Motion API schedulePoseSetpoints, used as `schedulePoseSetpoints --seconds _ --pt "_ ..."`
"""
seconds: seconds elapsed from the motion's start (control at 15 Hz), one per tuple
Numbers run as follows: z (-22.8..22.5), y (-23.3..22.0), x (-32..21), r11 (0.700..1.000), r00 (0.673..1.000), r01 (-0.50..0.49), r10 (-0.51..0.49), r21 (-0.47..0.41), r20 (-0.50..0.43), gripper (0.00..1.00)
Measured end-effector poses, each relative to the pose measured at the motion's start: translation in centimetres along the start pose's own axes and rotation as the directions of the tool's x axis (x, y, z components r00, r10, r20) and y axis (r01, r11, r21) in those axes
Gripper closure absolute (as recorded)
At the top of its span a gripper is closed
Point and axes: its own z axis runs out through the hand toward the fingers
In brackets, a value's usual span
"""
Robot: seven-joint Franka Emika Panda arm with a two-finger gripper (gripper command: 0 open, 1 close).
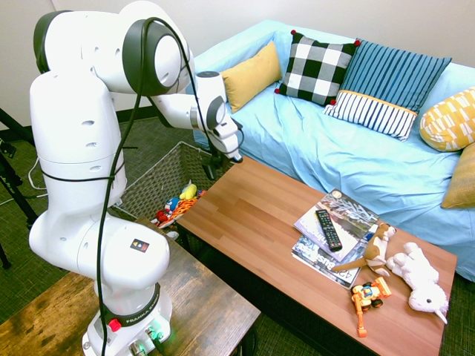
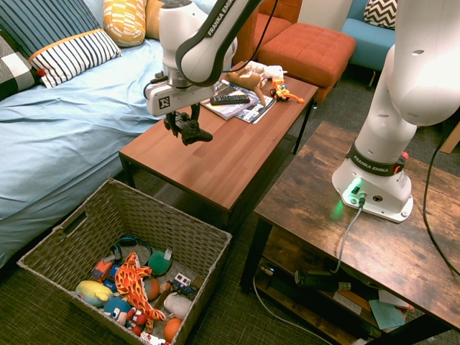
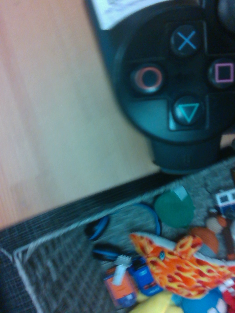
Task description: Put the gamepad in the basket
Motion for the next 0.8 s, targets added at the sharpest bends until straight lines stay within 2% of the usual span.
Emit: schedulePoseSetpoints --seconds 0.2,0.47,0.67,0.8 --pt "-0.1 -4.3 -8.3 0.993 0.992 0.117 -0.118 -0.02 -0.033 1.0" --pt "5.8 -8.1 -15.4 0.969 0.972 0.233 -0.236 -0.081 -0.023 1.0" --pt "8.5 -10.1 -16.7 0.956 0.965 0.26 -0.262 -0.134 -0.003 1.0" --pt "12.4 -11.0 -17.7 0.947 0.963 0.268 -0.271 -0.178 0.012 1.0"
